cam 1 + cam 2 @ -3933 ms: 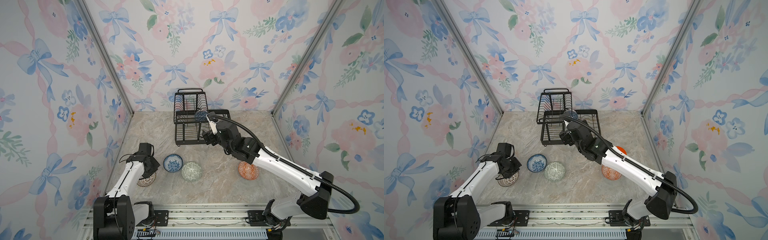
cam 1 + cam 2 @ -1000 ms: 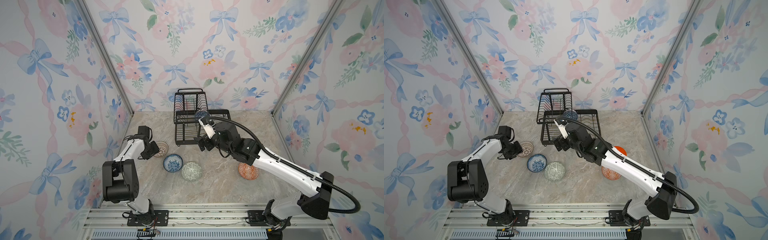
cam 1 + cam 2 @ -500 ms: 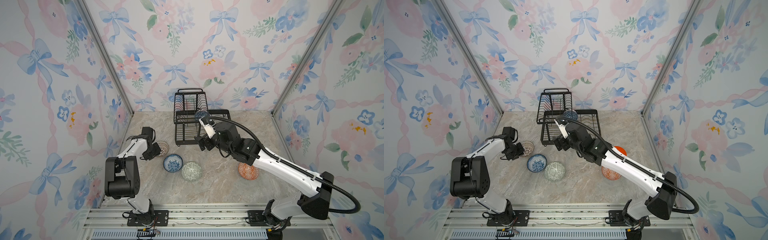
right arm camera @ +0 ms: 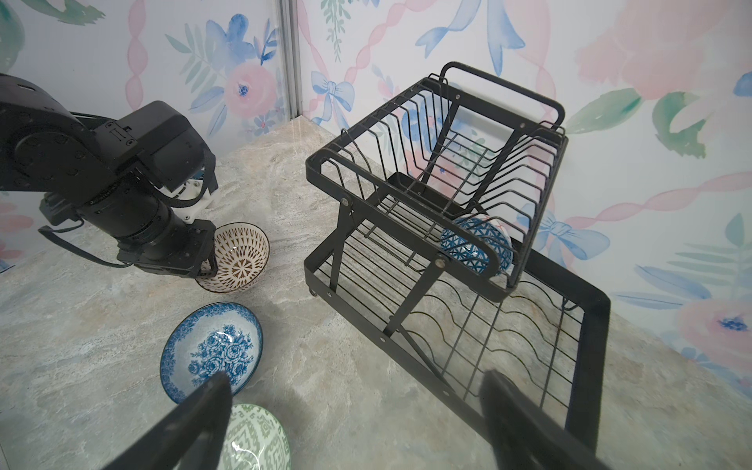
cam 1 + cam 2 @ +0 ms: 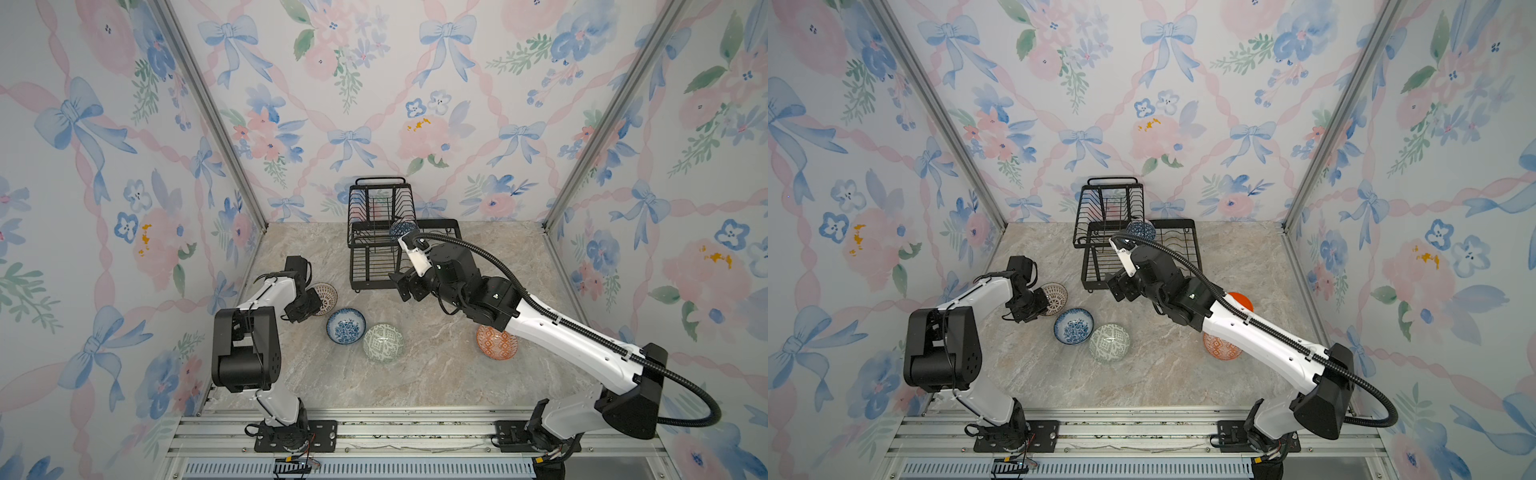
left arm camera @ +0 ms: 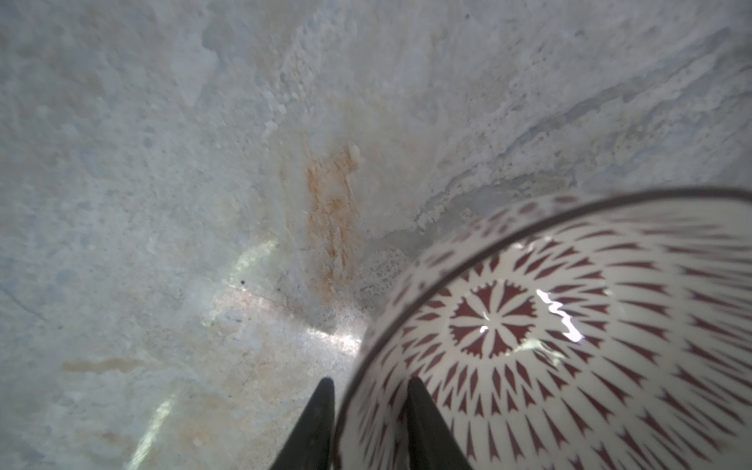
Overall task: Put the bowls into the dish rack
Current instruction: 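Lift the maroon-patterned bowl off the table with the left gripper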
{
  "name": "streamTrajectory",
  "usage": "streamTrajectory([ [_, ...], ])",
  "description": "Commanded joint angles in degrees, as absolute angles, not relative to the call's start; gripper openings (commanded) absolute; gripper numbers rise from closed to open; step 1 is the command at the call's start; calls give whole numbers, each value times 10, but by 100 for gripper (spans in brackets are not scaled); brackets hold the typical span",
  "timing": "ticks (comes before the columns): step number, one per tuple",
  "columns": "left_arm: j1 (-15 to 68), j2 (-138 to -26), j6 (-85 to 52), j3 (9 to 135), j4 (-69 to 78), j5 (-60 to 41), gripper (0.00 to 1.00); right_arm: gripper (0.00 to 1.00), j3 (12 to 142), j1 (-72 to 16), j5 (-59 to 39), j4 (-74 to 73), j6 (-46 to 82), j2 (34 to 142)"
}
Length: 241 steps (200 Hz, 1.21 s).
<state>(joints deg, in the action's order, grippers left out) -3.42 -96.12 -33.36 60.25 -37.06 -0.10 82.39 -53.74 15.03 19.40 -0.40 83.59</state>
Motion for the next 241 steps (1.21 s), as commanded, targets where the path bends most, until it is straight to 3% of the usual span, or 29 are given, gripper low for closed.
streamTrajectory([
  [1,-41,-970,-324,618,-378,-7,32,97,821,-538,162,193,3,819],
  [104,-56,-1000,-320,653,-378,-6,30,97,818,-537,170,198,6,814],
  [170,-57,-998,-323,672,-378,-14,19,97,818,-536,174,200,16,815],
  [215,-55,-972,-328,677,-378,-12,0,97,828,-525,181,215,37,823],
  [241,-54,-961,-326,670,-378,-15,0,97,828,-517,176,214,51,819],
])
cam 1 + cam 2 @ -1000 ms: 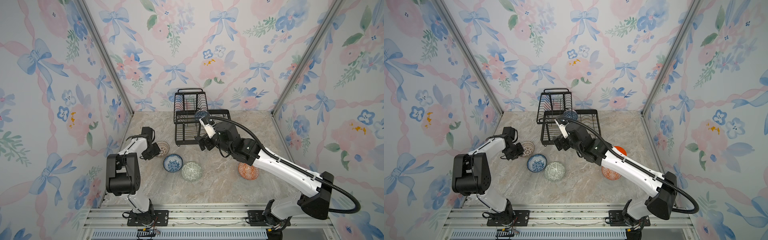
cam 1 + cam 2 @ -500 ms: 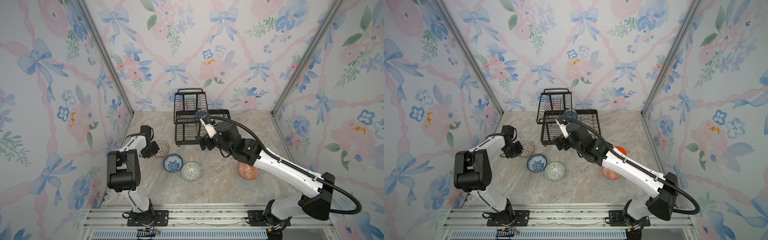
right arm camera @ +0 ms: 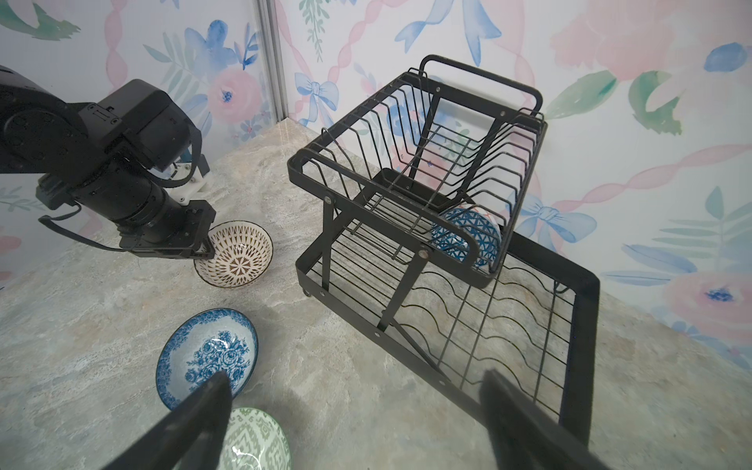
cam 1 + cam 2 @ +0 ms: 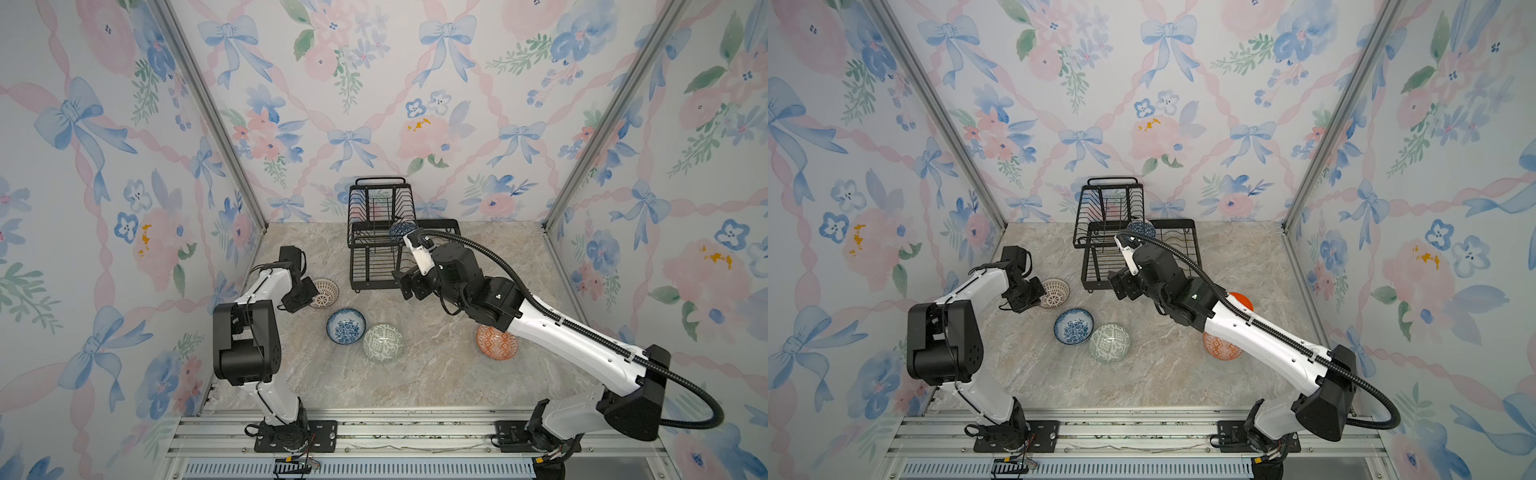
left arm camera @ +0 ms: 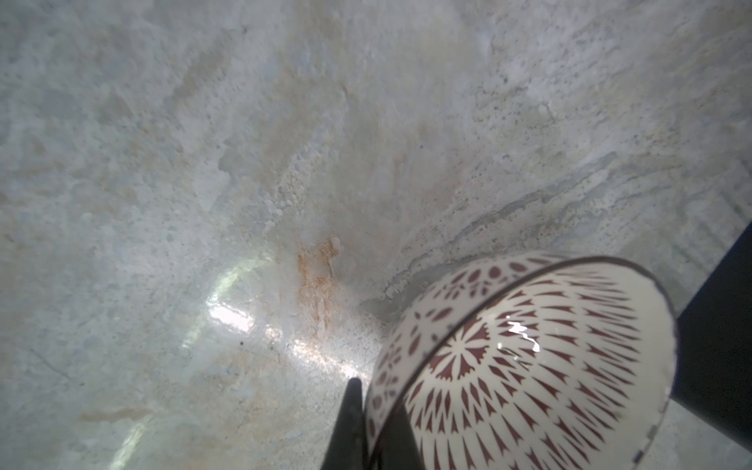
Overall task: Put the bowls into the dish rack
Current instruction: 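Lift the maroon-patterned bowl off the table with the left gripper, then raise the bowl beside the rack with the left gripper while the right rises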
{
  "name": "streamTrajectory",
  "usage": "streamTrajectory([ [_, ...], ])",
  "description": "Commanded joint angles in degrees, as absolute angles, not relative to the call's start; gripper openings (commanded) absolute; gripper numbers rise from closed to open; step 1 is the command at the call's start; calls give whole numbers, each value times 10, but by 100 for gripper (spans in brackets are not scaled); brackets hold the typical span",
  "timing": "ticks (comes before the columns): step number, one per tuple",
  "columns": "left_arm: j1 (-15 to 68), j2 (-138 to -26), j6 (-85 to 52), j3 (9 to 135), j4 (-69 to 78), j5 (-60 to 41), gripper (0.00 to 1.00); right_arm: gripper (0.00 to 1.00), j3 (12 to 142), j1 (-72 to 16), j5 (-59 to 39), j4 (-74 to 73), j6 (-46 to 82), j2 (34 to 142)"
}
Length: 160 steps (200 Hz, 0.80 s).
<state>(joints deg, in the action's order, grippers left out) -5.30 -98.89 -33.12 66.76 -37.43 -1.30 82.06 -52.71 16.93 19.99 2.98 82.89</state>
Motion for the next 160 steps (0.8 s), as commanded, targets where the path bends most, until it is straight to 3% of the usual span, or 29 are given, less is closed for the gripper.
streamTrajectory([
  [1,-54,-960,-326,670,-378,-14,0,97,829,-517,176,214,51,819],
  [87,-52,-841,-382,771,-378,50,0,97,863,-491,164,221,150,815],
  [115,-41,-828,-401,829,-374,96,0,97,907,-469,110,211,200,835],
  [160,-3,-831,-408,922,-324,144,0,97,1031,-469,100,192,253,888],
])
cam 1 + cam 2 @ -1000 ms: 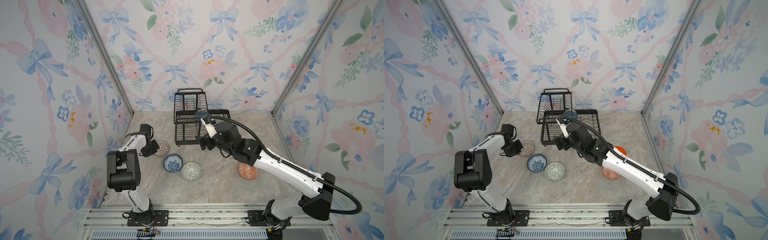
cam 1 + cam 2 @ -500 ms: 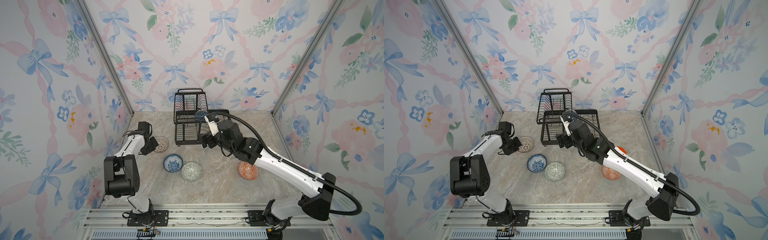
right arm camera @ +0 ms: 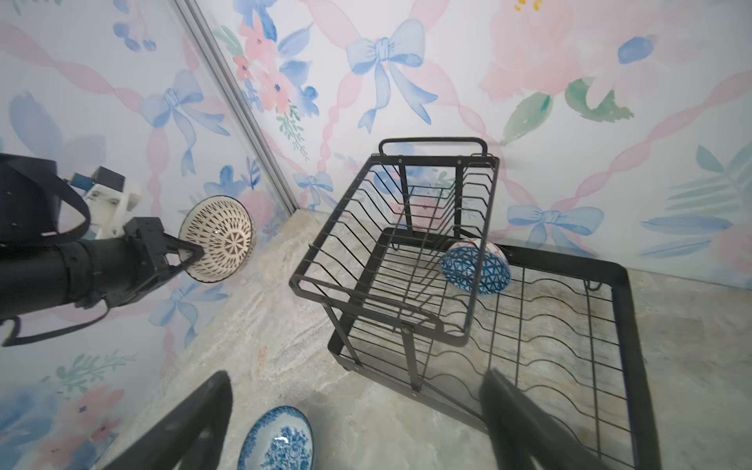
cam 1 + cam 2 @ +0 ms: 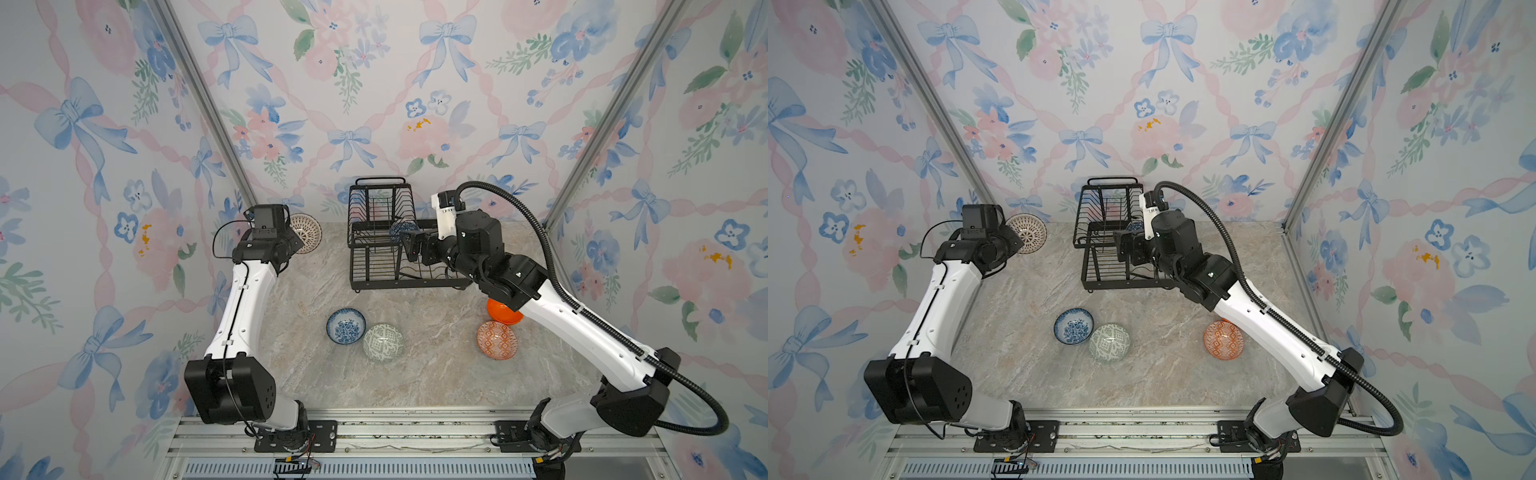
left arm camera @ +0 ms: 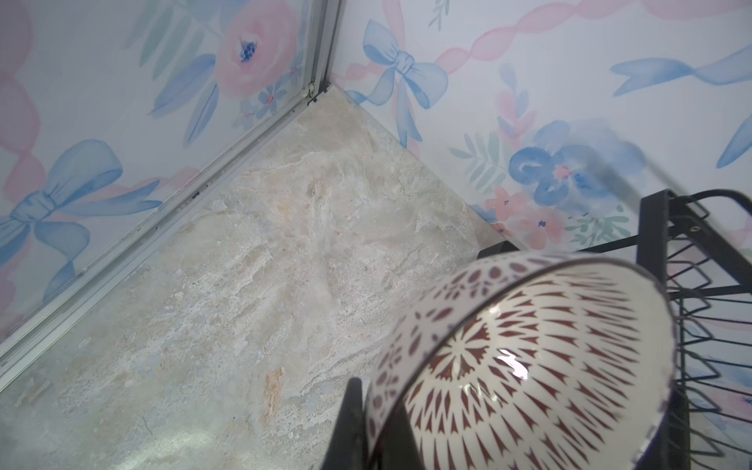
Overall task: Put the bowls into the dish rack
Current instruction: 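Raise the bowl beside the rack with the left gripper while the right rises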
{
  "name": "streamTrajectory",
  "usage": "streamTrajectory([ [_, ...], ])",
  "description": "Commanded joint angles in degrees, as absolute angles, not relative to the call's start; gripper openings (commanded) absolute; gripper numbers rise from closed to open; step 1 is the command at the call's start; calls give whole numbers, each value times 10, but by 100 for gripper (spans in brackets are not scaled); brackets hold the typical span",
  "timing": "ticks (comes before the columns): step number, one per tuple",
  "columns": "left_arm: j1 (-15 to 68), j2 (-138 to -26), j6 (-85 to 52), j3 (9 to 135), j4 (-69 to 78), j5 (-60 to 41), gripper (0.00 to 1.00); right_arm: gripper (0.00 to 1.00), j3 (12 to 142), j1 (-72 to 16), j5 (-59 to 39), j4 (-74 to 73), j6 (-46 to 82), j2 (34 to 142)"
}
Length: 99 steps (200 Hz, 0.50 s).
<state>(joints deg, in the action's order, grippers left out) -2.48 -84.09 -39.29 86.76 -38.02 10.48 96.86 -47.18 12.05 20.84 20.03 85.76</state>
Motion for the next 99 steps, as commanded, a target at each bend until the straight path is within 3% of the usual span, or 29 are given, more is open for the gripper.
streamTrajectory([
  [1,-2,-831,-407,924,-323,145,0,97,1034,-469,100,192,254,889],
  [99,193,-875,-276,958,-38,276,0,97,1231,-406,30,145,569,1011],
])
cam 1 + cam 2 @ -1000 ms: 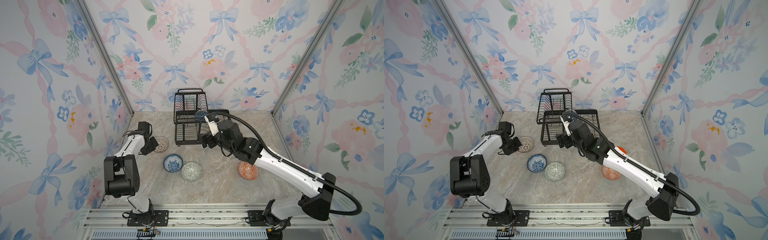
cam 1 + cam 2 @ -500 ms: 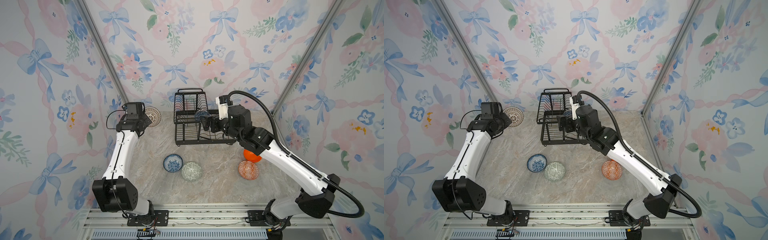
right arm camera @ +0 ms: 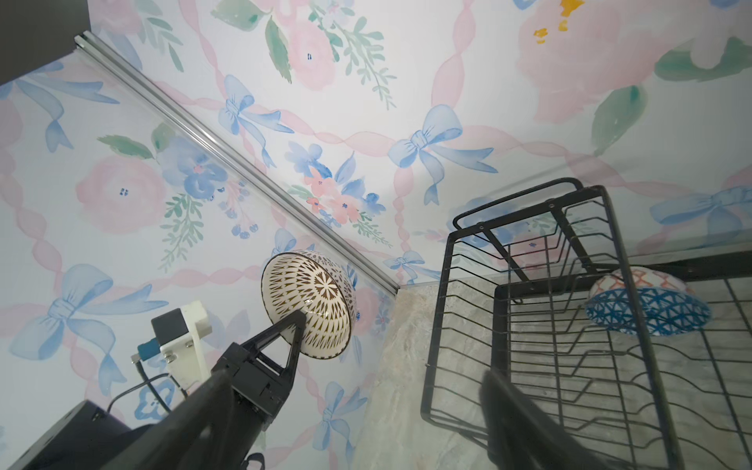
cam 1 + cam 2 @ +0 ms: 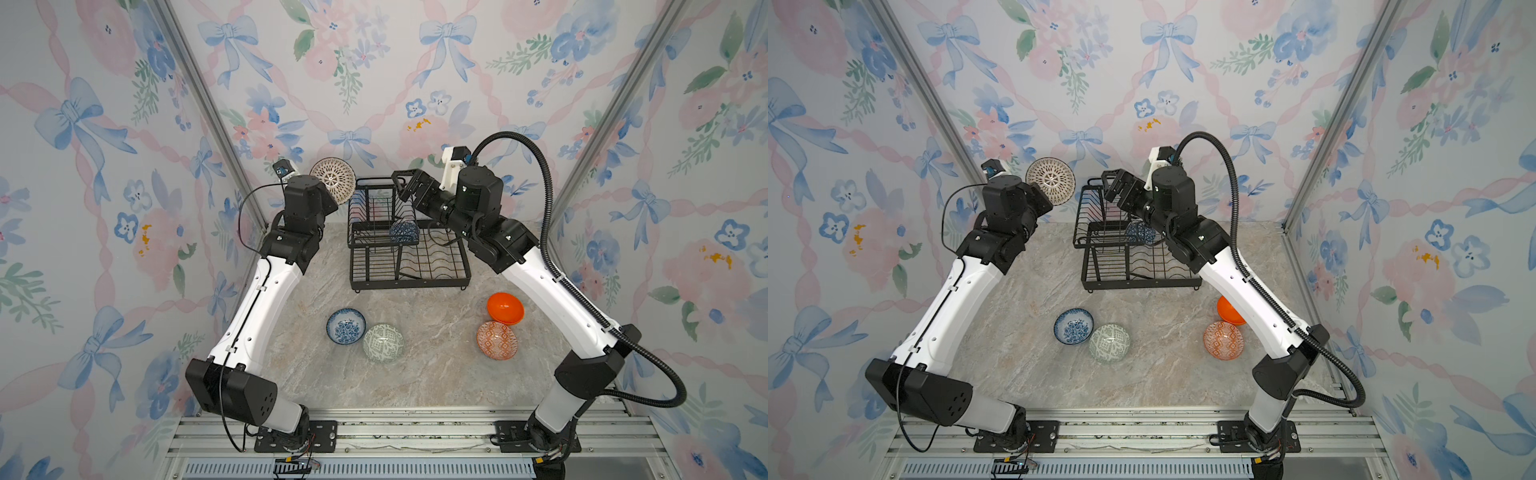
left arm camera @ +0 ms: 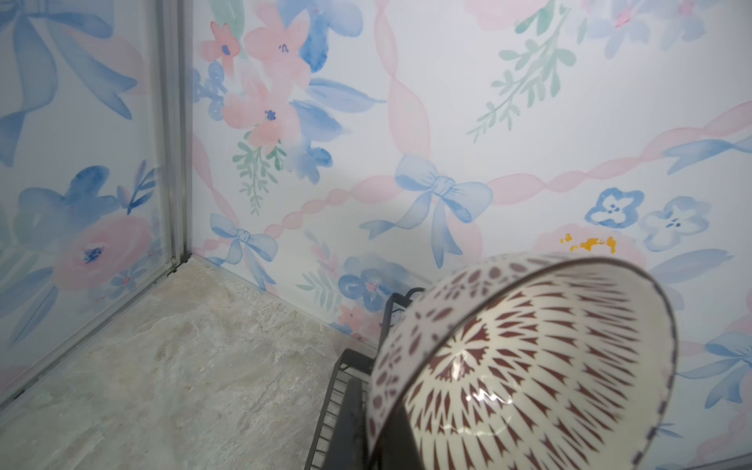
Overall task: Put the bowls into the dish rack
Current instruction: 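Raise the bowl beside the rack with the left gripper while the right rises, then grasp the maroon-patterned bowl's rim with the right gripper while the left holds it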
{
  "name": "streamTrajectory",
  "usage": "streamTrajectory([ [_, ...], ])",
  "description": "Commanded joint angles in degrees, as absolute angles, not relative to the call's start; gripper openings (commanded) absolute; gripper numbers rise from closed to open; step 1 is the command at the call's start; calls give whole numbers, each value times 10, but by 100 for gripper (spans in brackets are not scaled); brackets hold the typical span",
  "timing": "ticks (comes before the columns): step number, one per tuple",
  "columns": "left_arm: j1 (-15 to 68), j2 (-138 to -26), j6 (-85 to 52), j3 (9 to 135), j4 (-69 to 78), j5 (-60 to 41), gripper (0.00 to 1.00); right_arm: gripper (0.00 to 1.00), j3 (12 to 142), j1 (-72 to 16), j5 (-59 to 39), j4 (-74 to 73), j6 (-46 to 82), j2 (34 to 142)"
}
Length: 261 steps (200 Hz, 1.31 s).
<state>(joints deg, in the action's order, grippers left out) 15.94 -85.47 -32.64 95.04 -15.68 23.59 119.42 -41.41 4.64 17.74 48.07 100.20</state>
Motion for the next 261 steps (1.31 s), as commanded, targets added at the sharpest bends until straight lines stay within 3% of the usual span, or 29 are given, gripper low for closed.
streamTrajectory([
  [1,195,-875,-275,958,-35,277,0,97,1232,-406,31,145,572,1011],
  [50,289,-913,-189,932,97,321,0,97,1178,-388,29,95,671,995],
  [172,407,-964,-156,931,155,392,0,100,1090,-339,61,34,799,978],
  [261,434,-961,-144,906,160,409,0,82,1090,-321,65,24,839,993],
])
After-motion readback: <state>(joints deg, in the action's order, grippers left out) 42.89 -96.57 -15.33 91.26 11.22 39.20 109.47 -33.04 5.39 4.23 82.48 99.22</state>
